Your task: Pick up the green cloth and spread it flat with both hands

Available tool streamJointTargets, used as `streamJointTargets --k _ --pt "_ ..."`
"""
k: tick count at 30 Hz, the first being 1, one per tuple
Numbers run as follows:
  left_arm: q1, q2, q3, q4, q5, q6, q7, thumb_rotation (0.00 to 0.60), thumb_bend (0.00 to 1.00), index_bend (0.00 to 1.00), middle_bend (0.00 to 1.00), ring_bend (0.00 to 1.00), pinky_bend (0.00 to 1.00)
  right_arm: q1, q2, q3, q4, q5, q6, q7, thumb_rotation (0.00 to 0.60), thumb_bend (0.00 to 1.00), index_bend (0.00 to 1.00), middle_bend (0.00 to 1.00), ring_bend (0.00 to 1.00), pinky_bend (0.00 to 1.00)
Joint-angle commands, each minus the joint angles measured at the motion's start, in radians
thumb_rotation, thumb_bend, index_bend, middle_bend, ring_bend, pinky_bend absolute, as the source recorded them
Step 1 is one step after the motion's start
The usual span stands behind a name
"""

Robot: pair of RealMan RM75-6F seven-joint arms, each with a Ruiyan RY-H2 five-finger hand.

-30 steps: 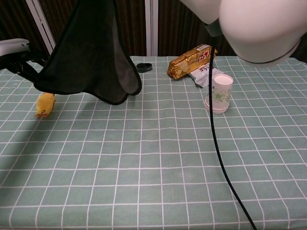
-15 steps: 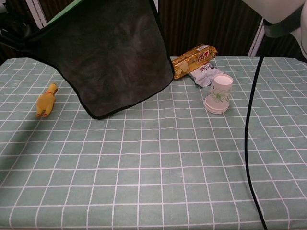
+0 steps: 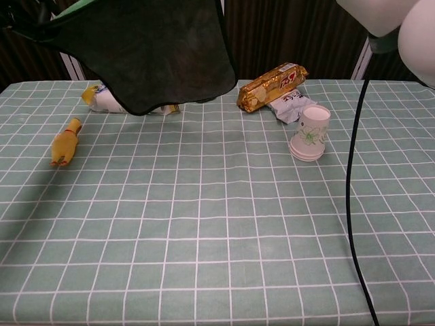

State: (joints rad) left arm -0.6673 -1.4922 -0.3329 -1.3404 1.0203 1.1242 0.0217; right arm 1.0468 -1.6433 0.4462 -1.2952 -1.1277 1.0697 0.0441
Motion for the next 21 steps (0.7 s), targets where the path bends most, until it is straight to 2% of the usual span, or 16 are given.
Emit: streamJointTargets --k 1,10,15,21 --pt "0.032 0.016 0.072 -0.042 0.075 0.012 0.012 0.600 0.47 0.68 0.35 0.18 0.31 -0.048 0.010 -0.075 0.005 -0.071 -0.022 0.082 0.600 0.44 0.84 0.36 0.17 0.01" --pt "0.074 0.016 0.204 -0.089 0.212 0.005 0.043 0.600 0.47 0.68 0.35 0.18 0.31 -0.144 0.005 -0.241 0.005 -0.226 -0.003 0.194 0.600 0.43 0.85 0.37 0.17 0.01" --pt "0.085 0.023 0.257 -0.116 0.261 -0.014 0.072 0.600 0.45 0.66 0.35 0.18 0.31 -0.185 -0.013 -0.296 0.011 -0.284 0.029 0.211 0.600 0.43 0.85 0.37 0.17 0.01" --pt "0.079 0.024 0.295 -0.146 0.263 -0.079 0.126 0.600 0.40 0.61 0.33 0.18 0.31 -0.220 -0.043 -0.350 0.029 -0.353 0.063 0.205 0.600 0.43 0.85 0.37 0.16 0.01"
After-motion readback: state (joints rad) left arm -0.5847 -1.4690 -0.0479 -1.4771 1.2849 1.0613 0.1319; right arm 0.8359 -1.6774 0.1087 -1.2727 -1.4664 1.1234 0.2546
